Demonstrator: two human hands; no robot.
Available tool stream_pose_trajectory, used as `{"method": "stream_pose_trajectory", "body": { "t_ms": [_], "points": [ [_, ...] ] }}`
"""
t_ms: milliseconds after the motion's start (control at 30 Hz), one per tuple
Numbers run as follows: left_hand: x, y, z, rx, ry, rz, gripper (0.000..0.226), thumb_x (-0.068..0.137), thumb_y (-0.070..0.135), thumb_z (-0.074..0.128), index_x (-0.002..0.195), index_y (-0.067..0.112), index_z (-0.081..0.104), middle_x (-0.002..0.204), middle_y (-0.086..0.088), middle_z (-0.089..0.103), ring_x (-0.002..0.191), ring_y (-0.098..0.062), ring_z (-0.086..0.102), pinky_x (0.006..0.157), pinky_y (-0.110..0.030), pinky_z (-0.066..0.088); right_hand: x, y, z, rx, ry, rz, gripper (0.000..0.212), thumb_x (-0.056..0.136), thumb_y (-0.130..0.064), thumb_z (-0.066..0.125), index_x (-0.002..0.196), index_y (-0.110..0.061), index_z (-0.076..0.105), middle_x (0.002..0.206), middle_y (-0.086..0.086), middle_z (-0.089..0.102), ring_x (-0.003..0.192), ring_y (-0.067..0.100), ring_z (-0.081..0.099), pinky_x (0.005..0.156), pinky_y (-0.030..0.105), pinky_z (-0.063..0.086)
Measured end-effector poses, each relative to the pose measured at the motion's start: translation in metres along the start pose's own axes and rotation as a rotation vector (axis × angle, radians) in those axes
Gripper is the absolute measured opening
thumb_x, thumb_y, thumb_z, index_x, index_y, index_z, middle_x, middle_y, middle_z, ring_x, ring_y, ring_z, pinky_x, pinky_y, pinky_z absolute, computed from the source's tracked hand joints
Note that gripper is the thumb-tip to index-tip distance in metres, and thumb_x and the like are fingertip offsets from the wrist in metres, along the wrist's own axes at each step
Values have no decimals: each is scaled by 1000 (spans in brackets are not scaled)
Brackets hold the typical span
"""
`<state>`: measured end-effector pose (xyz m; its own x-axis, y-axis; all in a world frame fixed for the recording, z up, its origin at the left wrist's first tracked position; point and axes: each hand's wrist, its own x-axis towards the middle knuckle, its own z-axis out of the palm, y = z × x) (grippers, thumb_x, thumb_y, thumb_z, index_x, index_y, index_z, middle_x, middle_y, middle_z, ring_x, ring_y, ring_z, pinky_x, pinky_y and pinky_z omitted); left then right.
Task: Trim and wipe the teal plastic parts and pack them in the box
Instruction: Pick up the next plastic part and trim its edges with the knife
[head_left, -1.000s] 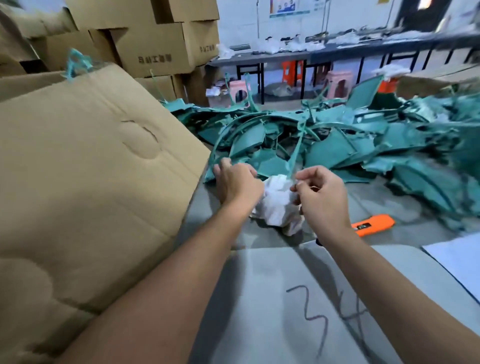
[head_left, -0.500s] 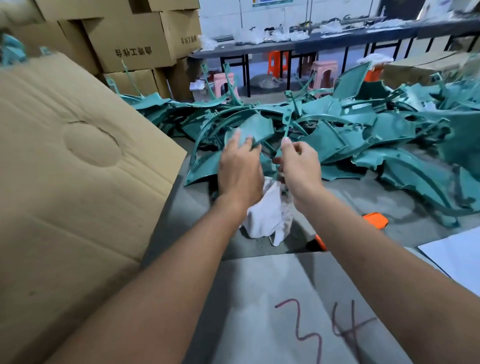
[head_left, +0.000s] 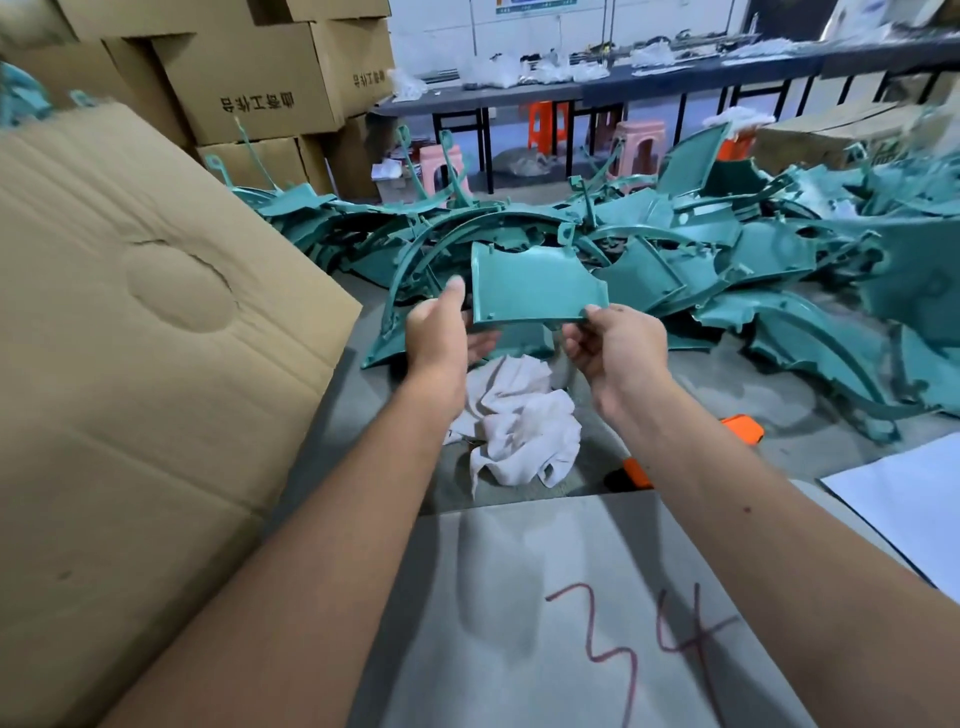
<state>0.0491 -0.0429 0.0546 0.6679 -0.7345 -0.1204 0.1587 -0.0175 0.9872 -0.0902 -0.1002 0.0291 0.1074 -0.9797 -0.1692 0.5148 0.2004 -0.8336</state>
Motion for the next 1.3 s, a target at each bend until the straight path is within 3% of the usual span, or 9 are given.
{"method": "stream_pose_trajectory", "body": {
  "t_ms": [100,233,400,567,733,867,967,1133,1300],
  "points": [
    [-6,13,7,-80,-203,38,15,101,16,62,111,5,62,99,-16,76,68,-23,76,57,-27,59,-8,-3,-10,93,-70,7,17,104,2,47,93,-3,59,68,11,68,49,11,58,49,21,50],
    [-19,26,14,-66,-226,124,36,92,-12,60,126,1,58,97,-15,74,64,-23,74,57,-25,59,-18,-11,-22,152,-144,62,18,108,-4,44,100,1,60,74,12,70,55,10,58,53,18,51],
    [-37,62,27,-105,-124,369,22,81,-9,58,83,10,69,69,4,73,61,-18,68,50,-29,56,-26,-29,-21,51,-239,84,15,105,-12,54,97,-3,63,71,8,70,55,11,58,53,18,51],
    [-32,76,28,-22,-80,399,26,87,-4,42,75,6,63,76,-5,65,78,-24,59,69,-28,50,-29,-38,-35,-352,-223,-97,15,103,-10,60,89,-12,67,70,4,72,54,15,59,54,23,51],
    [-32,38,17,41,145,250,20,96,8,41,77,16,39,78,-11,33,71,-22,29,59,-34,21,-27,-40,-76,-892,-246,-359,11,99,-16,67,89,-15,70,74,-2,75,64,16,67,60,31,55],
    [-43,8,9,-53,154,94,15,100,14,39,97,12,54,93,-10,57,81,-26,54,72,-37,47,-31,-55,-114,-1560,-498,-363,34,74,-61,81,92,-35,71,92,-15,70,90,4,65,80,27,51],
    [-57,-17,9,-142,130,11,15,103,31,55,103,16,56,111,-15,69,103,-37,68,90,-54,58,-36,-50,-123,-1787,-571,-288,30,73,-54,88,92,-46,66,97,-16,62,98,13,56,89,41,49],
    [-70,-54,6,-203,185,90,17,93,29,72,98,19,60,109,-17,72,101,-38,70,86,-55,60,-30,-30,-125,-1742,-371,-476,31,91,-42,75,115,-24,68,108,-3,64,105,23,56,93,45,46],
    [-49,-67,-14,-268,185,50,5,98,19,68,97,15,65,90,-8,74,76,-20,71,70,-37,61,-39,-20,-119,-1285,-46,-856,44,110,-46,34,96,-13,60,81,-2,59,72,22,55,61,34,36]
  ]
}}
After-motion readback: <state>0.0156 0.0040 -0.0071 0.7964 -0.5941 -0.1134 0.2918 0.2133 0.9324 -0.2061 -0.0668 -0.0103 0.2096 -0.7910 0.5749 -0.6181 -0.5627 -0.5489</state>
